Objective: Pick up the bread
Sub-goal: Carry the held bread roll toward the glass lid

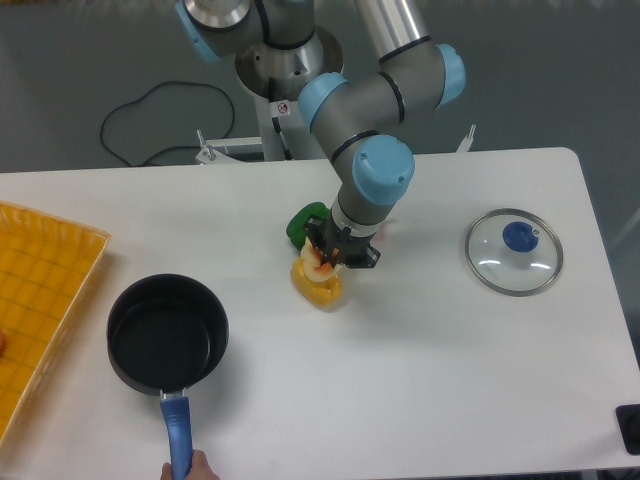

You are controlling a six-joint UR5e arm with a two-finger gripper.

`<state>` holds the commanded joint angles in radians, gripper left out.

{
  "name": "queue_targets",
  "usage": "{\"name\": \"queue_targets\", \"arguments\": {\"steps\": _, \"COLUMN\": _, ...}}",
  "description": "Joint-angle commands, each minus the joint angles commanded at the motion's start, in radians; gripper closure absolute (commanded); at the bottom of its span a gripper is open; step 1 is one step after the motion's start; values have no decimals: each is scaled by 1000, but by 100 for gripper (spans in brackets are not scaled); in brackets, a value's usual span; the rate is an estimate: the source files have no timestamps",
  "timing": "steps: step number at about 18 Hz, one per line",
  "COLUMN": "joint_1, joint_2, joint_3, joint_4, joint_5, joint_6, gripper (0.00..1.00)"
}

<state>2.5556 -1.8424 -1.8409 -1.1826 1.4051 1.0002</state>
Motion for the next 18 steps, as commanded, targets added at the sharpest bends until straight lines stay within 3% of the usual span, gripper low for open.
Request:
{"name": "queue_targets", "arguments": {"steps": 5, "joint_1": 23, "joint_2": 41, "joint_3": 90, "joint_4": -83, "joint_5": 15, "joint_6": -2, "gripper": 100}}
{"name": "queue_targets", "arguments": {"steps": 9, "joint_1": 52, "joint_2": 45, "joint_3": 153, "joint_4": -75, "joint_5": 63, "joint_6": 11, "gripper": 100}}
{"name": "queue_targets", "arguments": {"steps": 13, "joint_1": 93, "joint_2": 40, "joint_3": 245, "joint_4": -77, "joint_5": 133, "joint_6": 142, "gripper": 100}}
{"name": "queue_targets", "arguments": {"steps": 18, "joint_1": 138, "joint_2": 9, "joint_3": 295, "joint_4": -77, "joint_5": 170, "joint_6": 257, "gripper": 100}}
